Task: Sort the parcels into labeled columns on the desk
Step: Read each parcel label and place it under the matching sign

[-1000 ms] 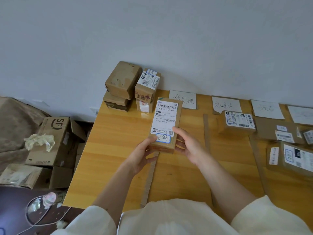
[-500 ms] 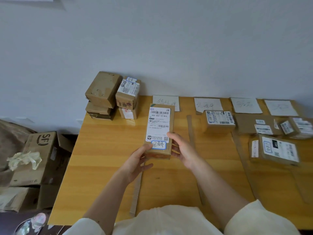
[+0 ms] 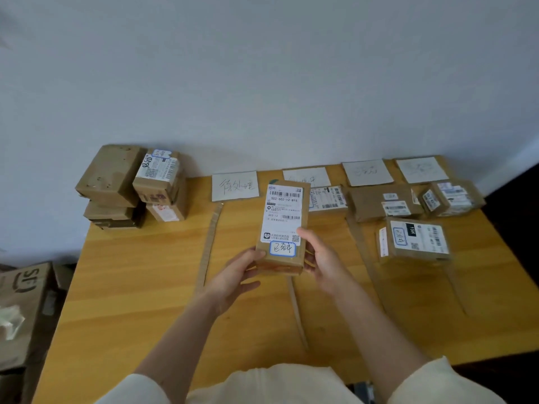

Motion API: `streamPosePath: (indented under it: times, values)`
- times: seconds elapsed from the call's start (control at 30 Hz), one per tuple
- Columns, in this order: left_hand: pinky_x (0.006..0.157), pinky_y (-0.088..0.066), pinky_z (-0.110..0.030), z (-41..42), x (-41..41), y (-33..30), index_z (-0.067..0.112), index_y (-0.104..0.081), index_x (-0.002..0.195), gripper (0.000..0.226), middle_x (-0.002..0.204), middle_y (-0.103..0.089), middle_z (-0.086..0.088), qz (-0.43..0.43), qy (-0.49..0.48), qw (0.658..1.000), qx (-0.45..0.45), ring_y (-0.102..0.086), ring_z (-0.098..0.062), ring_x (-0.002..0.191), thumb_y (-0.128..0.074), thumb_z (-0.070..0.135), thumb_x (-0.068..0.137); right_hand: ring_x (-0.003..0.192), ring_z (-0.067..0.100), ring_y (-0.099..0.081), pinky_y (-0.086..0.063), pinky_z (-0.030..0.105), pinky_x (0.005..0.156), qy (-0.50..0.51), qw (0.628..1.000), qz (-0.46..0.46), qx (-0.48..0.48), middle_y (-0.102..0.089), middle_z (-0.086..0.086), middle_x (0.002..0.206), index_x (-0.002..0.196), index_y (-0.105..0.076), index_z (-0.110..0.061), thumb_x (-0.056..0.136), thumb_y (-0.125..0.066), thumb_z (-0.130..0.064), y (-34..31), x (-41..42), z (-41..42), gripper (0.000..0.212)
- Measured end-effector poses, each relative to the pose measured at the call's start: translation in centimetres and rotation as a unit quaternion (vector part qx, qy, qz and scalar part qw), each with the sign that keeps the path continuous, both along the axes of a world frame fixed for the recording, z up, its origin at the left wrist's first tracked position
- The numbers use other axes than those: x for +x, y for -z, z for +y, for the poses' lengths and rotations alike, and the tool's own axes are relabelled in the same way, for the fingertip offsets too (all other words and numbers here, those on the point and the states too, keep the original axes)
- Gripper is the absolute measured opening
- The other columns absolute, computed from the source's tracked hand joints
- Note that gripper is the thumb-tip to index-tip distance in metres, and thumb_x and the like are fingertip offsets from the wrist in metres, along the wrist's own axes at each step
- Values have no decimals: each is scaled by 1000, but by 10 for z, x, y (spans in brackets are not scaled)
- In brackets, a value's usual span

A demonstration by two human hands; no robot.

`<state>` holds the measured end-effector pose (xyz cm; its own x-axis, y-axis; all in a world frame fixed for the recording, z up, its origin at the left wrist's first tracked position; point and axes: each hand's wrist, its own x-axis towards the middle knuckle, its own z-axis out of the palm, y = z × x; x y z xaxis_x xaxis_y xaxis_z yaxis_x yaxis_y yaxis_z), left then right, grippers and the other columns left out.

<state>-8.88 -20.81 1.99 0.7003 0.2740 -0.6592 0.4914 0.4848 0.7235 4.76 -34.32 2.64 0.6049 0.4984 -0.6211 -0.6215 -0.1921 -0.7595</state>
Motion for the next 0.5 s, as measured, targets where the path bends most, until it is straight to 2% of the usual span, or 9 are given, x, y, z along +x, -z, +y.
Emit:
streamPosePath:
  times: [0.07, 0.27, 0.33, 0.43, 0.5]
  values:
    - [99, -47, -37, -11, 14, -2, 34, -60, 124, 70, 120, -68, 11, 7, 3, 1000, 20, -59, -10, 116, -72, 54, 57, 82, 10, -67, -44, 26, 69, 12, 1000, -9, 0, -77, -3, 98, 116, -68, -19, 90, -62, -37, 1, 12, -13, 33]
    - [101, -47, -38, -43, 58, -9, 33, -59, 125, 44, 116, -70, 10, 6, 23, 998, 51, -63, -8, 110, -68, 37, 83, 84, 10, -67, -44, 27, 72, 50, 999, -15, 13, -77, -7, 93, 111, -68, -21, 91, -62, -36, 0, 44, -51, 26]
    - [102, -46, -39, -54, 70, -9, 31, -60, 125, 40, 113, -71, 10, 9, 23, 998, 51, -64, -8, 108, -67, 33, 85, 86, 11, -67, -44, 27, 73, 56, 998, -18, 15, -77, -5, 94, 112, -68, -20, 91, -62, -36, 3, 53, -62, 27]
    - [101, -46, -39, -69, 84, -8, 31, -60, 124, 45, 108, -72, 12, 10, 31, 998, 51, -65, -6, 106, -70, 39, 80, 89, 13, -67, -44, 28, 75, 70, 997, -17, 11, -77, -4, 96, 113, -68, -20, 89, -63, -37, 5, 65, -77, 29]
    - [101, -47, -39, -77, 93, -4, 29, -61, 123, 39, 112, -70, 9, 18, 32, 998, 48, -64, -8, 107, -63, 43, 88, 88, 13, -66, -44, 28, 74, 75, 997, -24, 12, -76, -4, 98, 114, -67, -20, 89, -62, -36, 7, 72, -91, 30]
